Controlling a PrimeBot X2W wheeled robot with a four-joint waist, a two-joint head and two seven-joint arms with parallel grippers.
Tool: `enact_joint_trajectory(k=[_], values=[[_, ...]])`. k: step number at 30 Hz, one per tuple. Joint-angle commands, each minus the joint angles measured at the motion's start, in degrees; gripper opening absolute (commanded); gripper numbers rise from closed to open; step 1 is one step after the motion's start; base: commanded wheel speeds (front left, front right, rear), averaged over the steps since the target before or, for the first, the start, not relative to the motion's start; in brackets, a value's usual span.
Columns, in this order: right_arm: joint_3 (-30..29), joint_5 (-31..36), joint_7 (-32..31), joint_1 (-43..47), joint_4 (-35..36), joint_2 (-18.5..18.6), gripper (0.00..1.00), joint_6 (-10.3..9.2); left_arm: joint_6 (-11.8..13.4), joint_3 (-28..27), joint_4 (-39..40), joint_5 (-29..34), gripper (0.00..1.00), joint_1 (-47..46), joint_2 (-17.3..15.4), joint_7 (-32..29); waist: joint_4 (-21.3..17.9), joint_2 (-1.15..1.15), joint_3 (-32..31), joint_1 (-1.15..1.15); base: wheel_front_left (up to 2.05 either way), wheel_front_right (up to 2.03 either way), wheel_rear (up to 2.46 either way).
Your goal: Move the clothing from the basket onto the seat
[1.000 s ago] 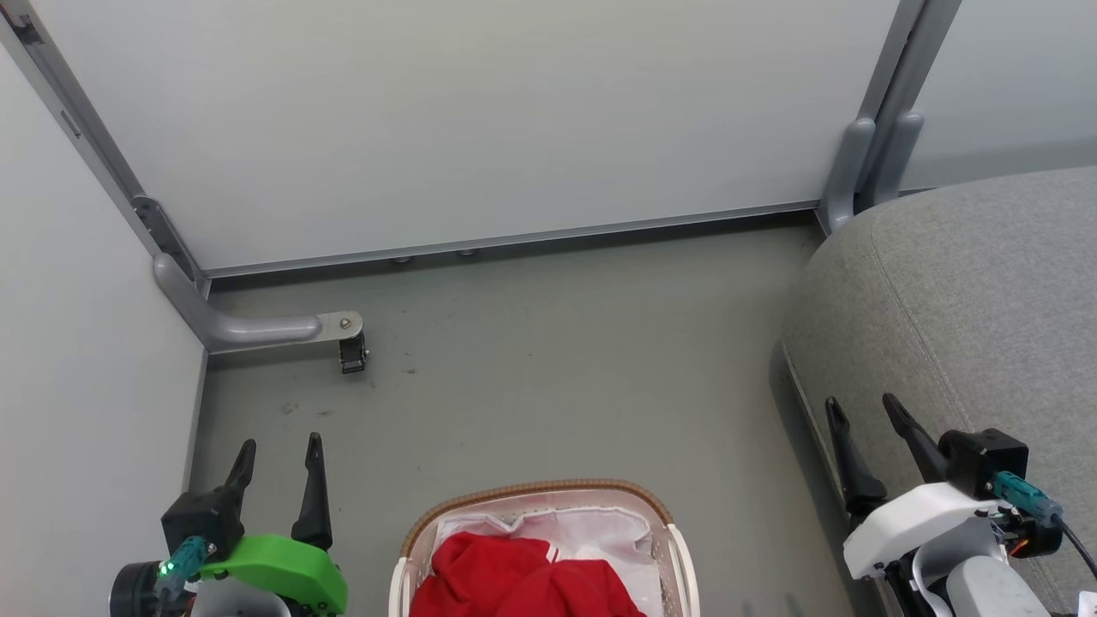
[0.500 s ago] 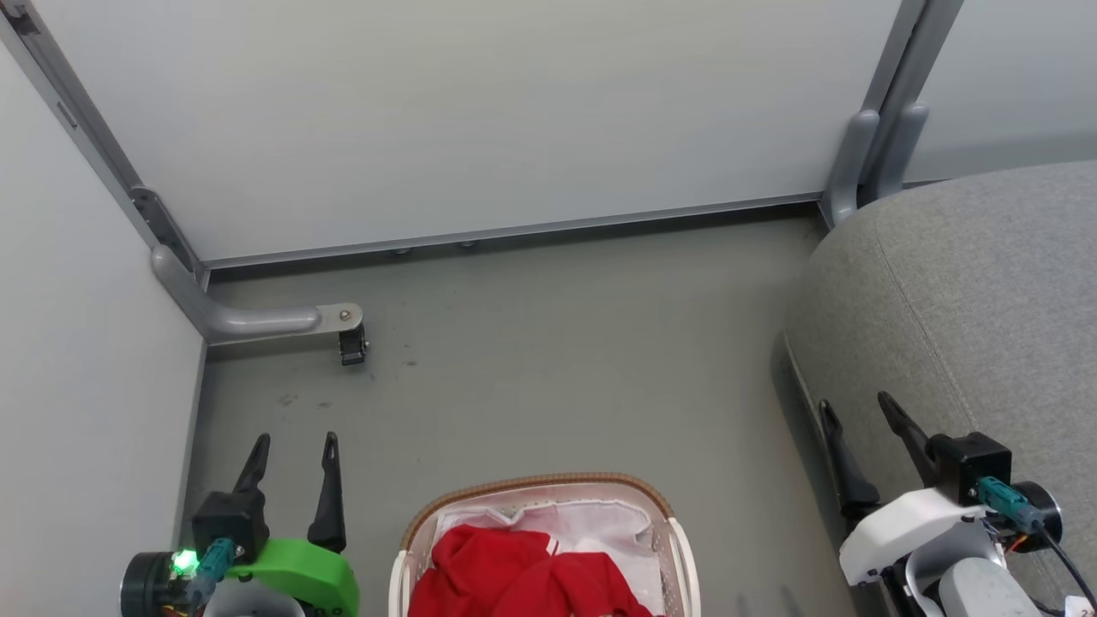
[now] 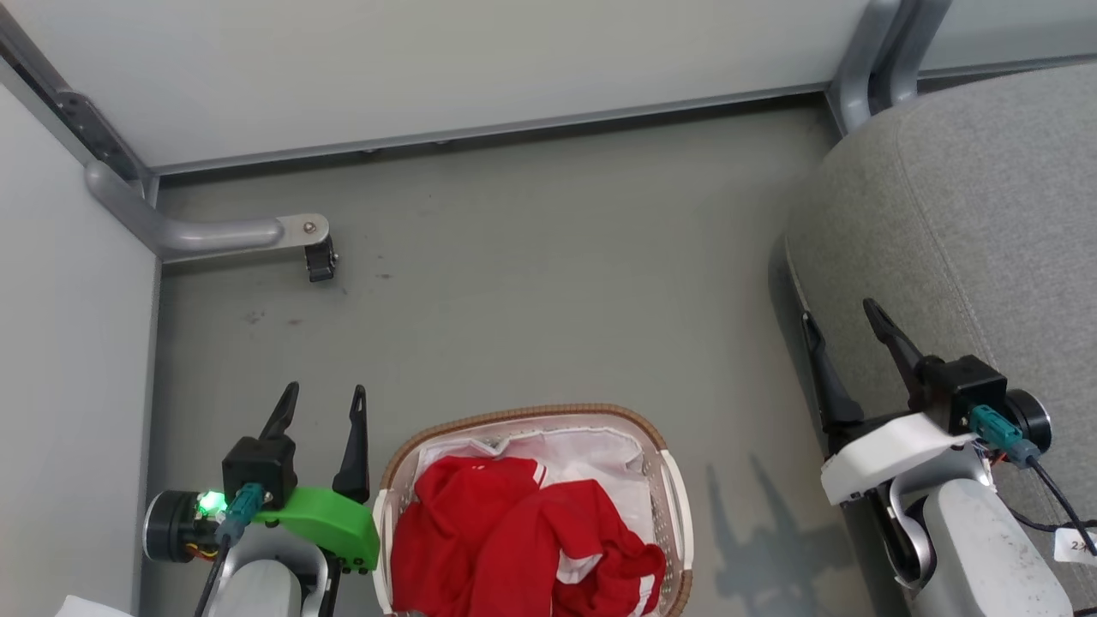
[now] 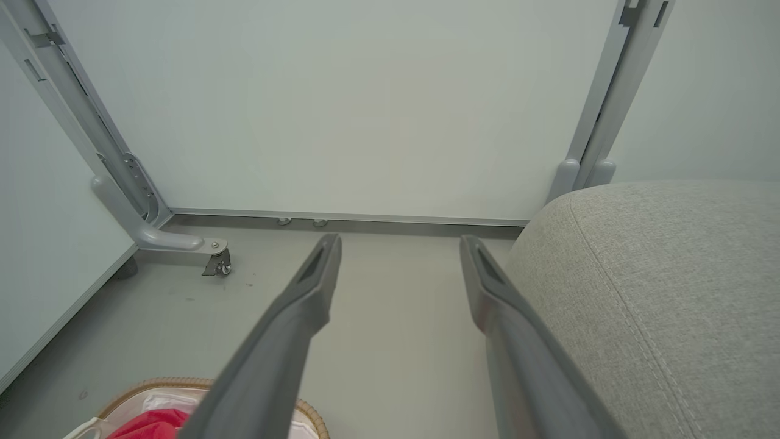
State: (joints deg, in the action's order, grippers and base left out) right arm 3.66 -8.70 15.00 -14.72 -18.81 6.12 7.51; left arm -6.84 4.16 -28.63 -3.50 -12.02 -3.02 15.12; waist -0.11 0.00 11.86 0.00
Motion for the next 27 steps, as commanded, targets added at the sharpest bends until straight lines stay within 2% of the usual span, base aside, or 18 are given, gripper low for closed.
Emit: enact_joint_trajectory(k=[1,7,27], values=[[0.02,-0.57,0.27,-1.20,0.61,-0.08,1.00,-0.04,-0.25,0.33,-0.78,-0.81,1.00,-1.76,-0.04,0.05,-1.71,0.00,5.46,0.00,0.00,0.00,0.00],[0.84,-1.71,0.27,-4.39,2.36,-0.78,1.00,-0.04,-0.55,3.41,-5.14,-2.39,1.00,-5.95,0.03,0.05,-3.12,0.00,11.37,0.00,0.00,0.00,0.00],[5.00,-3.44,0.26,-9.40,1.58,-1.72,1.00,-0.04,-0.71,11.78,-21.30,-3.29,1.00,-16.46,-0.70,0.05,-6.65,0.00,23.15,0.00,0.00,0.00,0.00]])
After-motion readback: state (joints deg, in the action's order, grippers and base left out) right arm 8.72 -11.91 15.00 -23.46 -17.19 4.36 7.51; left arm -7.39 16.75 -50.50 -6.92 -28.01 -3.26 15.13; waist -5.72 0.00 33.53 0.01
